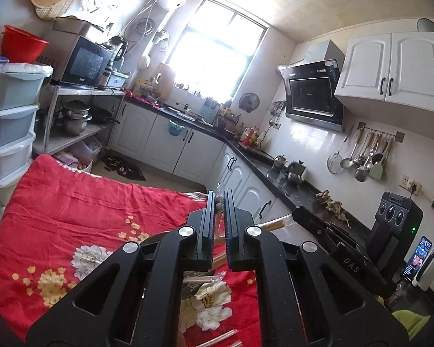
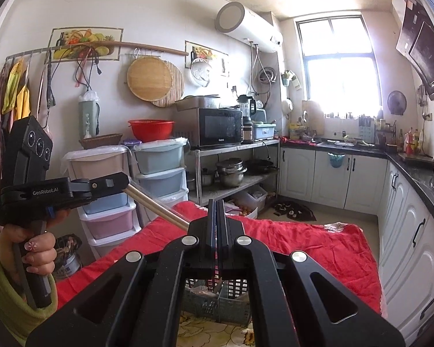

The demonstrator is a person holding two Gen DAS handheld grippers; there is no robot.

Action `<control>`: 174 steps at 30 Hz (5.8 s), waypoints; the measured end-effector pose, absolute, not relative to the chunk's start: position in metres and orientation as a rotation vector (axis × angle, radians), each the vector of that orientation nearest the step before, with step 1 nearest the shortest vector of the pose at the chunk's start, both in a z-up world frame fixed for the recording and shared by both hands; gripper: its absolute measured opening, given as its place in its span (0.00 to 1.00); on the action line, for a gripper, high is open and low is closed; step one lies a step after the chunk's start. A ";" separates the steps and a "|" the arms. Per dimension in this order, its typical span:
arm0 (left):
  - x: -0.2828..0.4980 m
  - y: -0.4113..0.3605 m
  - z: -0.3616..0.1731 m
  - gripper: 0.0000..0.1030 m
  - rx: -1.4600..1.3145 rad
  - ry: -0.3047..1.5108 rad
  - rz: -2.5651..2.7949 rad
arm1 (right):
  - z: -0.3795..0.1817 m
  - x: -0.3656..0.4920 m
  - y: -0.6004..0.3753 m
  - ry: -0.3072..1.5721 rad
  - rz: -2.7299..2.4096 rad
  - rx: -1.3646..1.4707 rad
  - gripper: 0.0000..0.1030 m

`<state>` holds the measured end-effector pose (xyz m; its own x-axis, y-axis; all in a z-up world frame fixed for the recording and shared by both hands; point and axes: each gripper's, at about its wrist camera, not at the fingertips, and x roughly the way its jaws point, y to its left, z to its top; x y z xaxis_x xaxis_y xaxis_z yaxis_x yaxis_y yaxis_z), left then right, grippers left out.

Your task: Organize utensils

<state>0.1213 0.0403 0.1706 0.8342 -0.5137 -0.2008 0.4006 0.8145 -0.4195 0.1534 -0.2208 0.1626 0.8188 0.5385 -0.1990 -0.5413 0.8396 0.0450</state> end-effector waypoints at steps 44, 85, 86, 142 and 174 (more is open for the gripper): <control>0.166 0.037 0.098 0.42 -0.365 0.500 -0.403 | 0.088 0.206 -0.196 0.435 0.575 0.076 0.36; 0.106 0.048 0.067 0.89 -0.341 0.503 -0.335 | 0.067 0.154 -0.223 0.441 0.532 0.094 0.60; 0.105 0.049 0.066 0.89 -0.342 0.506 -0.334 | 0.066 0.154 -0.224 0.443 0.532 0.095 0.60; 0.066 0.048 -0.049 0.83 -0.402 0.820 -0.324 | -0.037 0.128 -0.240 0.712 0.500 0.046 0.60; 0.066 0.035 -0.082 0.38 -0.429 0.923 -0.357 | -0.092 0.152 -0.274 0.925 0.435 0.248 0.19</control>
<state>0.0660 0.0346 -0.0824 0.5558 -0.4711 -0.6849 0.1123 0.8589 -0.4996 0.1519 -0.2739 -0.0924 0.5237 0.4638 -0.7146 -0.2546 0.8857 0.3883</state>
